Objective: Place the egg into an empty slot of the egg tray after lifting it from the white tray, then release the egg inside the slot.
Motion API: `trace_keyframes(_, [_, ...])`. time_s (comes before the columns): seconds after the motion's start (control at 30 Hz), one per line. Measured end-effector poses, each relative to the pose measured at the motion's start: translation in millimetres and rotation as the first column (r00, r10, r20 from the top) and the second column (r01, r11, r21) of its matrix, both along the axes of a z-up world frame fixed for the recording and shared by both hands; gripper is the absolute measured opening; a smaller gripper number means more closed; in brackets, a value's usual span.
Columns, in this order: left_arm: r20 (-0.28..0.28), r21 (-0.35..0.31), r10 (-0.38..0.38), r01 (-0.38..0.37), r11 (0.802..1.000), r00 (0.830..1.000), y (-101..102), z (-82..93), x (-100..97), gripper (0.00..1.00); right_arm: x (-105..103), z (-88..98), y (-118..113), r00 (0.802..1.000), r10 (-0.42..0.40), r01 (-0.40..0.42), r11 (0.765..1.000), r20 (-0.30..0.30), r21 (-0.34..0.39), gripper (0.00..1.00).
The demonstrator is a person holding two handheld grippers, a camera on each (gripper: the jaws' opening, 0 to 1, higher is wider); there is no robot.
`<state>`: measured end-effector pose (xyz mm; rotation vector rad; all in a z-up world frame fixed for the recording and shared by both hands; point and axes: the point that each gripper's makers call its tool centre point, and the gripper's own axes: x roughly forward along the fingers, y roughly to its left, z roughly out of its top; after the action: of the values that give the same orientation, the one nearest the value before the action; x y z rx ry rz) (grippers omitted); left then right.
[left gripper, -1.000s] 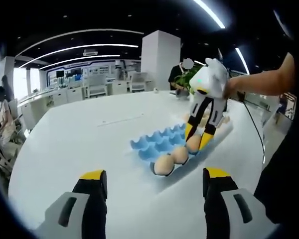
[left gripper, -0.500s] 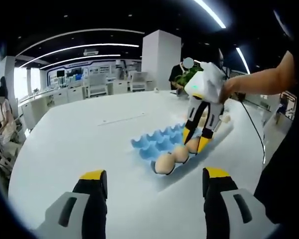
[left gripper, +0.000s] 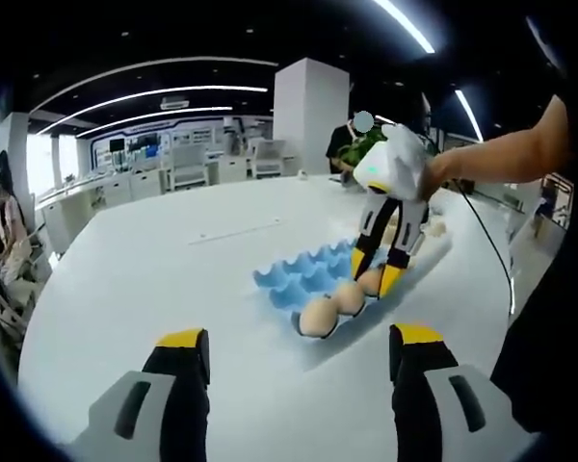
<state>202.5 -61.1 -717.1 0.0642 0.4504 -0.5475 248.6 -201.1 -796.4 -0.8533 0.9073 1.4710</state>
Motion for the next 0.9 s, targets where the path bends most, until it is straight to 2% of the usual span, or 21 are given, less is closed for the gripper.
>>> trace_keyframes(0.17, [-0.002, 0.003, -0.005, 0.005, 1.0, 1.0, -0.8, 0.4, -1.5, 0.77, -0.5, 5.8, -1.4, 0.999, -0.043, 0.044, 0.998, -0.027, 0.049, 0.27])
trace_keyframes(0.27, [0.001, 0.005, -0.007, 0.007, 1.0, 1.0, -1.9, 1.4, -1.3, 0.77, 4.2, 10.8, -7.4, 0.999, -0.053, 0.053, 0.996, 0.0, 0.067, 0.33])
trace_keyframes(0.33, [0.002, 0.005, -0.008, 0.008, 1.0, 1.0, -2.9, 2.2, -0.9, 0.77, 7.6, 15.1, -11.0, 0.998, -0.065, 0.064, 0.994, 0.014, 0.083, 0.32])
trace_keyframes(0.4, [0.004, 0.008, -0.01, 0.01, 1.0, 1.0, -3.8, 2.8, -0.5, 0.77, 7.9, 19.3, -16.1, 0.995, -0.103, 0.103, 0.99, -0.005, 0.098, 0.31])
trace_keyframes(0.47, [0.009, 0.009, -0.012, 0.012, 1.0, 1.0, -4.4, 4.1, -0.1, 0.77, 9.2, 23.2, -24.1, 0.993, -0.117, 0.116, 0.987, 0.003, 0.115, 0.3])
trace_keyframes(0.6, [0.009, 0.014, -0.016, 0.015, 1.0, 1.0, -5.4, 4.1, 0.4, 0.76, 9.0, 21.8, -40.4, 0.987, -0.158, 0.159, 0.981, -0.012, 0.109, 0.3])
trace_keyframes(0.9, [0.014, 0.018, -0.028, 0.028, 0.999, 1.0, -10.6, 6.4, 2.5, 0.76, 10.9, 15.5, -76.5, 0.976, -0.22, 0.219, 0.973, 0.0, 0.078, 0.29])
